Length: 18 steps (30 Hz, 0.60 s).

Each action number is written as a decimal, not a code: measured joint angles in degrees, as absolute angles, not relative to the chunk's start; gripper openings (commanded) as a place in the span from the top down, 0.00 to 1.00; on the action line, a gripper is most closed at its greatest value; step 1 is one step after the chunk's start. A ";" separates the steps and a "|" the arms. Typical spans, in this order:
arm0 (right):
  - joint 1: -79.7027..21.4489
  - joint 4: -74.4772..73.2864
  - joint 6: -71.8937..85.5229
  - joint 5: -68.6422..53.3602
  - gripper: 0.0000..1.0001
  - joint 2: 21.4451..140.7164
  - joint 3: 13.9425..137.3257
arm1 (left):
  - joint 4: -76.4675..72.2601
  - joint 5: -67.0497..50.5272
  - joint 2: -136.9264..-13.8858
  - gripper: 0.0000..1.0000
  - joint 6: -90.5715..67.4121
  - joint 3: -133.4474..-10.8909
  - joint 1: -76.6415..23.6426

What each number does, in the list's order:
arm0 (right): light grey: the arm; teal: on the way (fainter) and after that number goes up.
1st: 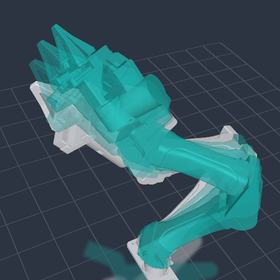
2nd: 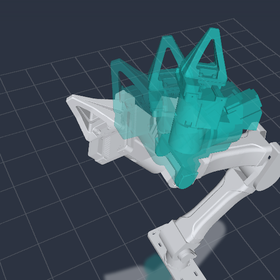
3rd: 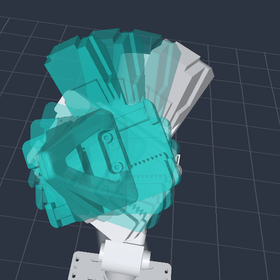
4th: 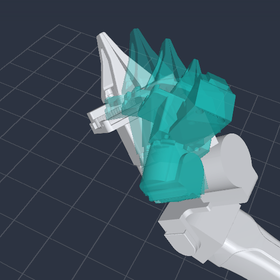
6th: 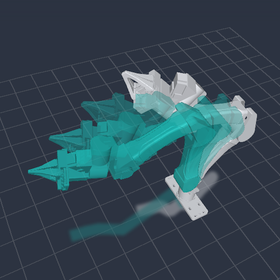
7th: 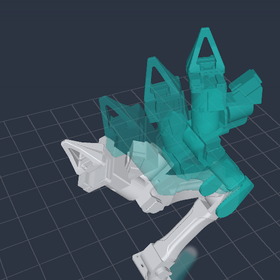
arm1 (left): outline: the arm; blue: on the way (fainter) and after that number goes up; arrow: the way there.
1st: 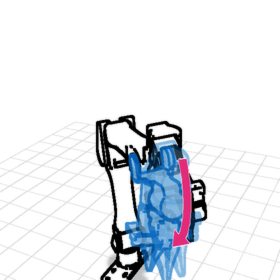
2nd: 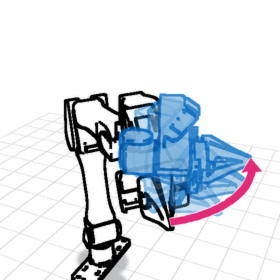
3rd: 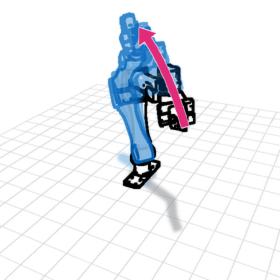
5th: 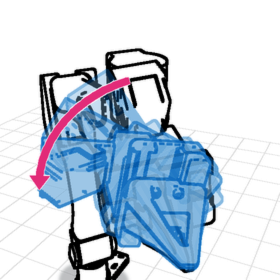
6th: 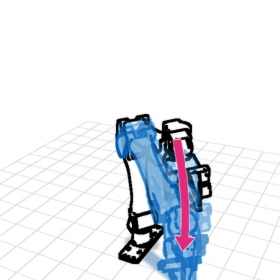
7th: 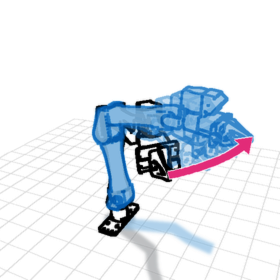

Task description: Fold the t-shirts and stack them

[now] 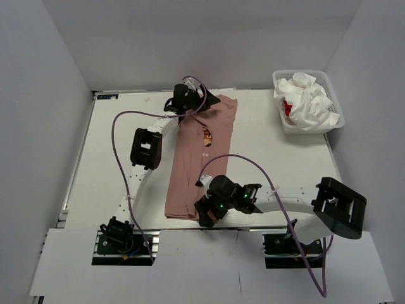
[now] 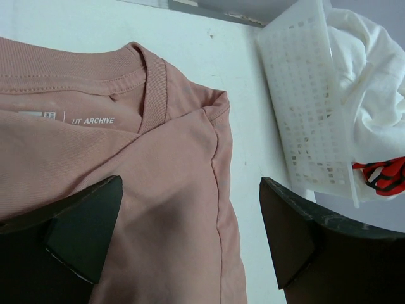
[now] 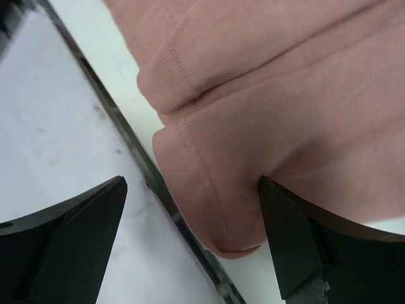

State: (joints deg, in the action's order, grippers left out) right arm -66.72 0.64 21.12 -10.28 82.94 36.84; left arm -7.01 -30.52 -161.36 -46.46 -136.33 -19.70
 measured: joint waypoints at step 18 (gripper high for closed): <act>-72.55 -9.04 17.58 10.96 0.10 70.11 36.84 | 16.71 -10.11 -102.76 0.00 -31.53 -104.77 -15.90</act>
